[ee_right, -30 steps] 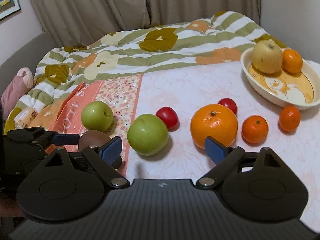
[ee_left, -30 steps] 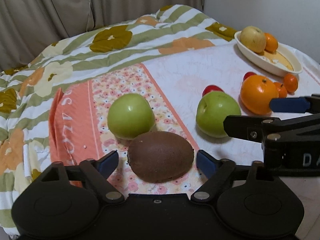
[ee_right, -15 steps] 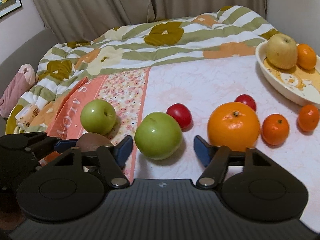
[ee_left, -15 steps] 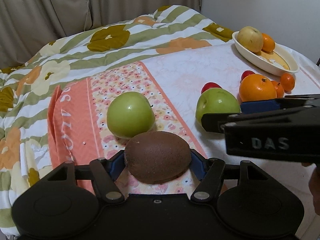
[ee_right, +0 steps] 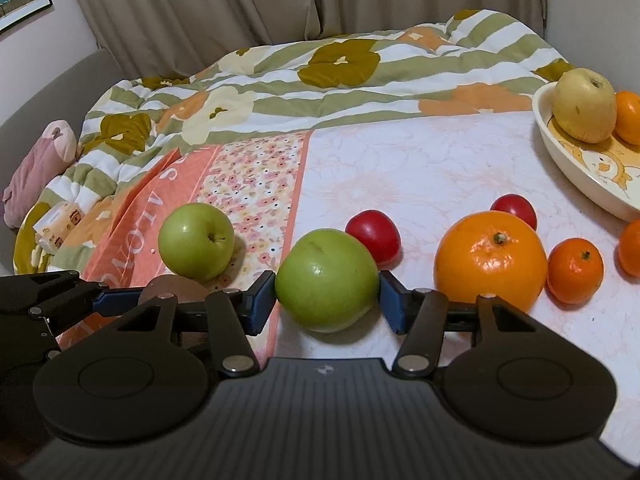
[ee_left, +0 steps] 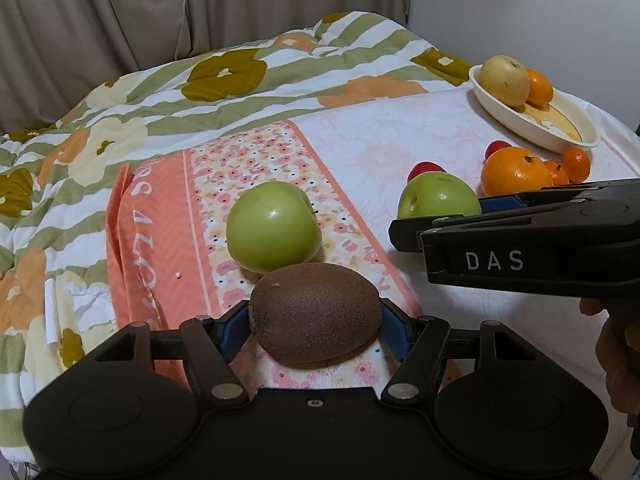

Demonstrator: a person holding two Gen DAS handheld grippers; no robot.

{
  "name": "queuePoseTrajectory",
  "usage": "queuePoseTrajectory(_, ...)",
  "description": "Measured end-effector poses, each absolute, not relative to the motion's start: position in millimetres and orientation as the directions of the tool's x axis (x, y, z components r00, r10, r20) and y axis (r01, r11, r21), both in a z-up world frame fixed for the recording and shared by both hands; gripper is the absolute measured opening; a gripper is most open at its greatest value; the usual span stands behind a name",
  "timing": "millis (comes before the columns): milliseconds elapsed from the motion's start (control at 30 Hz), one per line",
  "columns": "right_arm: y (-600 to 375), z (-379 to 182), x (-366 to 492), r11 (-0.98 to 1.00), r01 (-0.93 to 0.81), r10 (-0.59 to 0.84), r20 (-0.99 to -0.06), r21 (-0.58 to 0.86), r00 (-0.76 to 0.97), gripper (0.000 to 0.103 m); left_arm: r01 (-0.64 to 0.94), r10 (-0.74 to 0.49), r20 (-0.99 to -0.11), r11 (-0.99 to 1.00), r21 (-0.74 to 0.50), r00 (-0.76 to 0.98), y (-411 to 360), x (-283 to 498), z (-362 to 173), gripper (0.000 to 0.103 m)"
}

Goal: Organize fruits
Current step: 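Carry the kiwi and green apple over the white bowl with both tools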

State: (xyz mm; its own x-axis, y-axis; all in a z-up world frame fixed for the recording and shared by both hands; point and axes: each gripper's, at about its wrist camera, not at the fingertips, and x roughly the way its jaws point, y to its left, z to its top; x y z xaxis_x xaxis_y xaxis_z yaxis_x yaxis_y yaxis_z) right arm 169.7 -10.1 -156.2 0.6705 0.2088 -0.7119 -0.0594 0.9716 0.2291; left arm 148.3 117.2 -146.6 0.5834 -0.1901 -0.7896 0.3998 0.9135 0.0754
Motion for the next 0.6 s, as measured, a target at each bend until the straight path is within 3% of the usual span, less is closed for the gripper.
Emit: queuePoseTrajectory(600,-31,-102,139,0.965,-0.143,0.255,-0.658,0.22,0.709,0.07,0.295,-0.126,-0.746,0.951,0.098,0.654,112,109,-101,0.071)
